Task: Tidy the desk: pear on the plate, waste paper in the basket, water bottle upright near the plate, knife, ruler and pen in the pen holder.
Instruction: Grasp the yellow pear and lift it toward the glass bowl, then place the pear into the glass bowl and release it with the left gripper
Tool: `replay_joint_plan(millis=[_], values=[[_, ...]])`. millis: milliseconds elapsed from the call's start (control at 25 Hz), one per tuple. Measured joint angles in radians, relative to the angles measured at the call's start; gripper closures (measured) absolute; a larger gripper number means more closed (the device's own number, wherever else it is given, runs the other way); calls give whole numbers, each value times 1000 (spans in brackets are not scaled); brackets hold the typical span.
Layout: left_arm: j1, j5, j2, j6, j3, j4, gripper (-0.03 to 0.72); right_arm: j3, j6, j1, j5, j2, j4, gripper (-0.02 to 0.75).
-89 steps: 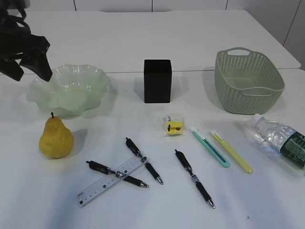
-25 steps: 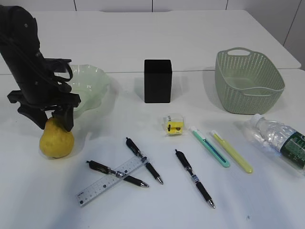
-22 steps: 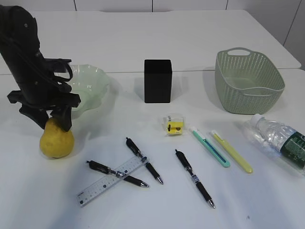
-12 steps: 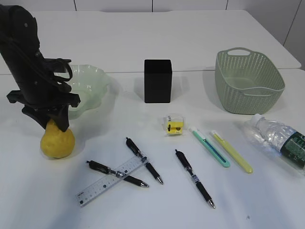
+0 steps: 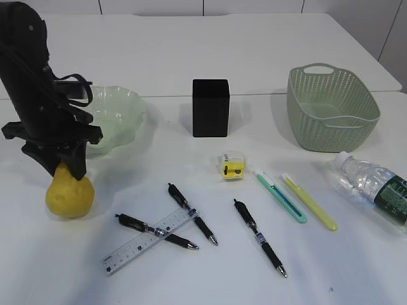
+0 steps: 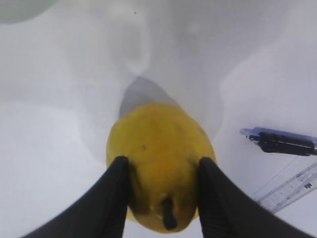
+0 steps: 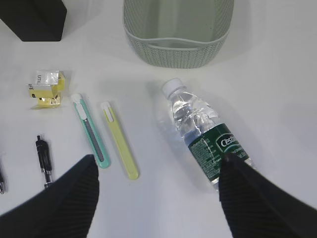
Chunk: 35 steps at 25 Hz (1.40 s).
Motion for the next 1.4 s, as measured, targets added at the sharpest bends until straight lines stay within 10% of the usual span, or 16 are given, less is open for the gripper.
replay_joint_plan(millis=[1400], values=[[108, -198, 214, 0, -481, 34, 409, 0, -1, 0, 16, 0, -5, 181]])
